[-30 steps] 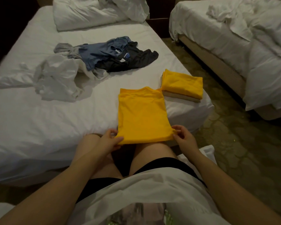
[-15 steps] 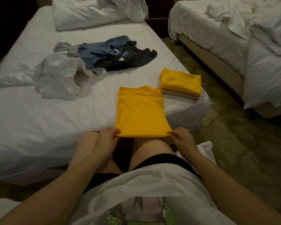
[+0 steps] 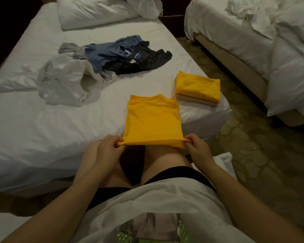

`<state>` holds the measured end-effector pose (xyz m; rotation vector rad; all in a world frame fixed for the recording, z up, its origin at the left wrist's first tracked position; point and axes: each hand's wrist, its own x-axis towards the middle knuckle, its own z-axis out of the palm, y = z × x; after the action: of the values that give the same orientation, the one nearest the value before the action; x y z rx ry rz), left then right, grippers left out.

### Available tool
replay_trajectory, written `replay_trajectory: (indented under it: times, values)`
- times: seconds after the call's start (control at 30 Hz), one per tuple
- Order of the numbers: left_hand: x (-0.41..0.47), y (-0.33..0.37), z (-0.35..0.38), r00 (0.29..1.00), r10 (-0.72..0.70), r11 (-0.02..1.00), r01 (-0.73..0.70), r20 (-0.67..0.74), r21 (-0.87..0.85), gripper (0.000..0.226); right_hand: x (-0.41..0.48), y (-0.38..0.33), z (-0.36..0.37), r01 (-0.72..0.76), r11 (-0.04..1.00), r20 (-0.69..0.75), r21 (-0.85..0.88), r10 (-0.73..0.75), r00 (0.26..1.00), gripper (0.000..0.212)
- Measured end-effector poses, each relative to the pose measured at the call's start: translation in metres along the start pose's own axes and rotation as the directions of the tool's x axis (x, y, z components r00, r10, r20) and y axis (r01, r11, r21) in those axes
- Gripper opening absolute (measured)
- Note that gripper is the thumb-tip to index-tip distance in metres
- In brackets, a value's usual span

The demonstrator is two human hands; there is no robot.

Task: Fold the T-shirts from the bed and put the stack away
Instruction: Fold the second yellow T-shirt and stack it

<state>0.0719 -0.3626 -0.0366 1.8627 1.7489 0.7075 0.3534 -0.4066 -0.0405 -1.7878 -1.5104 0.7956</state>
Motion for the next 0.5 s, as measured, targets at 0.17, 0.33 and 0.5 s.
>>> replay_trajectory:
  times: [0.17,0.33,0.5]
  values:
    - [0.002,-0.008,-0.011,0.995,-0.035,0.98,0.053,0.097,-0.19,0.013,0.003,-0.008,-0.001,0.063,0.997,-0.067,0.048,-0.059,0.996,0.023]
    - [0.024,0.017,-0.008,0.997,-0.015,0.904,0.045,0.072,-0.426,0.004,0.021,-0.02,0.001,0.061,0.982,-0.16,0.179,-0.032,0.987,0.018]
    - [0.068,0.033,0.004,1.0,0.012,0.936,-0.021,-0.027,-0.351,0.011,0.056,-0.026,-0.001,-0.01,0.945,-0.205,0.326,0.081,0.975,0.009]
